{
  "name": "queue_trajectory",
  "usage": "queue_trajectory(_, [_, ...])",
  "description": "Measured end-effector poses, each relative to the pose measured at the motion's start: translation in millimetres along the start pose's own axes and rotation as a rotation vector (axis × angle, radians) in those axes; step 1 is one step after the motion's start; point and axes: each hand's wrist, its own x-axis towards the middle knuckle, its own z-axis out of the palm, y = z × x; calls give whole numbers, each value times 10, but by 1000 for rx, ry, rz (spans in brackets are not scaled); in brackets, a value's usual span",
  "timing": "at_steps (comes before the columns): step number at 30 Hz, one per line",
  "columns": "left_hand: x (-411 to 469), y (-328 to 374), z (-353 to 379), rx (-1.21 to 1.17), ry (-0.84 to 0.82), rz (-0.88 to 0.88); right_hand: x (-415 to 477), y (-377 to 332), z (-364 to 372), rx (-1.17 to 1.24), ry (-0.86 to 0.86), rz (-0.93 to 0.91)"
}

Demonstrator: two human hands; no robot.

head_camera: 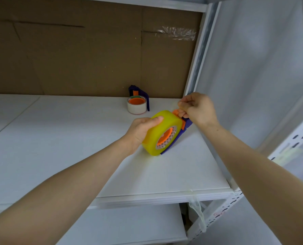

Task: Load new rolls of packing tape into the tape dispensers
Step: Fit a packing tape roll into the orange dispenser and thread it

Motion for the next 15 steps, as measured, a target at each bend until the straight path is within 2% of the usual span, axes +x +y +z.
queue_trajectory(4, [7,21,-12,73,56,14,29,-89,-72,116,25,30])
queue_trajectory(7, [-16,13,25,89,52,44,5,-115,-138,270,-2,275])
queue_trajectory(10, [-32,16,68,107,43,64,-31,-119,-191,404,-32,405])
queue_trajectory(12, [-47,21,87,124,38,75,-38,-117,-207,480,-61,433])
queue_trajectory(15, [-50,14,112,138,56,80,-50,-116,-210,414,-137,403])
